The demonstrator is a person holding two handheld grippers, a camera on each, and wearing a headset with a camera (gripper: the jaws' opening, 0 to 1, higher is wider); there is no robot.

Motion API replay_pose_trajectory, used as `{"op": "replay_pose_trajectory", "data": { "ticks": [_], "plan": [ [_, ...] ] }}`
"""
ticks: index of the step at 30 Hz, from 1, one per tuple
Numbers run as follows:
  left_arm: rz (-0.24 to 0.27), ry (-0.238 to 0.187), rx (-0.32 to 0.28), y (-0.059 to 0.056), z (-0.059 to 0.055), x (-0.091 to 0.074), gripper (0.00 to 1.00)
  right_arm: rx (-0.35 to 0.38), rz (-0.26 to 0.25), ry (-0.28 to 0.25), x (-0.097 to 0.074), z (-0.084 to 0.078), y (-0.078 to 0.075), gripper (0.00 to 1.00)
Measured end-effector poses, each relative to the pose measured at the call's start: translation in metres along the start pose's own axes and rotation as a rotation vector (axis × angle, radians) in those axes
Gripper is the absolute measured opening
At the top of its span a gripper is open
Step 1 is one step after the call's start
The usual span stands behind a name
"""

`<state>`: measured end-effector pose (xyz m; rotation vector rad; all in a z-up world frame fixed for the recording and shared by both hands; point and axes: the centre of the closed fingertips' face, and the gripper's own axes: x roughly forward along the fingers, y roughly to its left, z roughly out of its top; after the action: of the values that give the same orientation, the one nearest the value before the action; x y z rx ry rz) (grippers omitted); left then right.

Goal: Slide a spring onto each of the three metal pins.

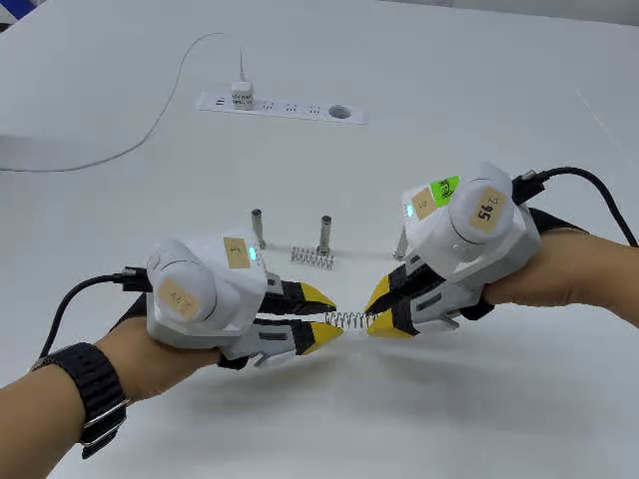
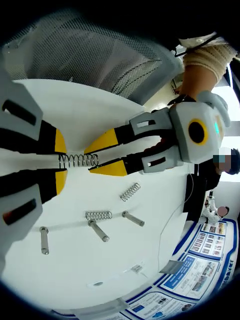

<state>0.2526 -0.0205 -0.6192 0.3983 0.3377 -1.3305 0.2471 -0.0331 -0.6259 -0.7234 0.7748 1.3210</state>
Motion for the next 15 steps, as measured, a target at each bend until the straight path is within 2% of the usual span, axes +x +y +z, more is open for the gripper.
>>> {"op": "replay_pose_trajectory", "data": {
  "ticks": [7, 15],
  "plan": [
    [0.001, 0.012, 0.02, -0.001, -0.002, 0.001, 0.12, 0.002, 0.006, -0.007, -0.005, 0.005, 0.001, 0.11],
    [0.007, 0.019, 0.023, 0.0, -0.003, 0.001, 0.11, -0.015, -0.004, -0.024, -0.014, 0.019, 0.0, 0.11]
  ]
}}
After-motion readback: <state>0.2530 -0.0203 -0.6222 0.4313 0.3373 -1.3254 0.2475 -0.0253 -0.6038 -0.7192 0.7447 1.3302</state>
